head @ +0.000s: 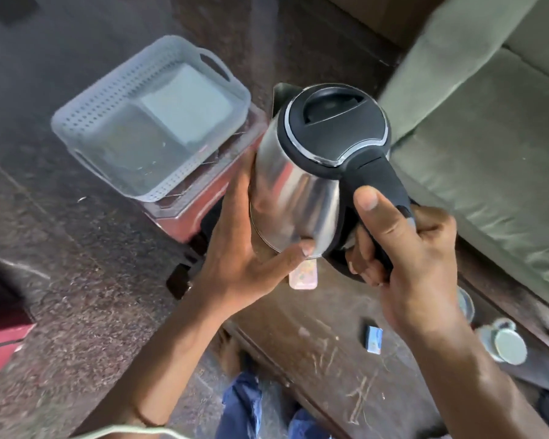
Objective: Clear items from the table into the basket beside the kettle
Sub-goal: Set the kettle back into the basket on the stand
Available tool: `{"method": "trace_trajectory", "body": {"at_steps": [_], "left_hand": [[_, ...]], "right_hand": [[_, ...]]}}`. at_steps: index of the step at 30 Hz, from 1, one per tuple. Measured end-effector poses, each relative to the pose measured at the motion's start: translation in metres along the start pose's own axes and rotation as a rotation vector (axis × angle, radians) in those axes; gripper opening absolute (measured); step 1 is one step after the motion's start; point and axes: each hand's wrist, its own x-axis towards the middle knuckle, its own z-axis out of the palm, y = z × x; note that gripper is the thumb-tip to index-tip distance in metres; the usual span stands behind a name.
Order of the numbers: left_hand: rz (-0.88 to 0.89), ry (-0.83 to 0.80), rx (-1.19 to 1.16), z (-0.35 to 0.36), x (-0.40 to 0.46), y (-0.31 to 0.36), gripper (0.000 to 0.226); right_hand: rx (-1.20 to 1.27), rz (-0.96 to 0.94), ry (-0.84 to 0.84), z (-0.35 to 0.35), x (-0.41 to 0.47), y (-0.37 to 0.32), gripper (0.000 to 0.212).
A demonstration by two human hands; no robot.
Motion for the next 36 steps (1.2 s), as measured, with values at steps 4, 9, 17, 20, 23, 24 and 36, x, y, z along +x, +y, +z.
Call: {"method": "trace_trajectory", "body": {"at_steps": [4, 9, 17, 20, 23, 24, 36], "left_hand": [[-0.009, 0.056, -0.015, -0.038, 0.009, -0.020, 0.131], [0.015, 0.131, 0.036, -0.088, 0.018, -0.037, 0.128], [0.043, 0.150, 0.161, -0.180, 0.051, -0.073, 0.126], [0.047, 0.149, 0.204, -0.211, 0.062, -0.088, 0.123], [0.043, 0.131, 0.254, -0.241, 0.077, -0.103, 0.123], [0.033, 0.120, 0.260, -0.250, 0.082, -0.108, 0.123], [-0.066, 0.060, 0.310, -0.305, 0.107, -0.153, 0.107]], "right_hand": [[0.020, -0.014, -0.064, 0.045, 0.022, -0.002, 0.087], [0.032, -0.051, -0.104, 0.098, 0.046, -0.004, 0.078], [0.024, -0.080, -0.127, 0.191, 0.092, 0.000, 0.059], [0.020, -0.089, -0.120, 0.227, 0.109, 0.005, 0.055], [0.038, -0.091, -0.126, 0.262, 0.123, 0.011, 0.053], [0.041, -0.084, -0.119, 0.272, 0.127, 0.014, 0.053], [0.088, -0.051, -0.019, 0.363, 0.156, 0.067, 0.050]]}}
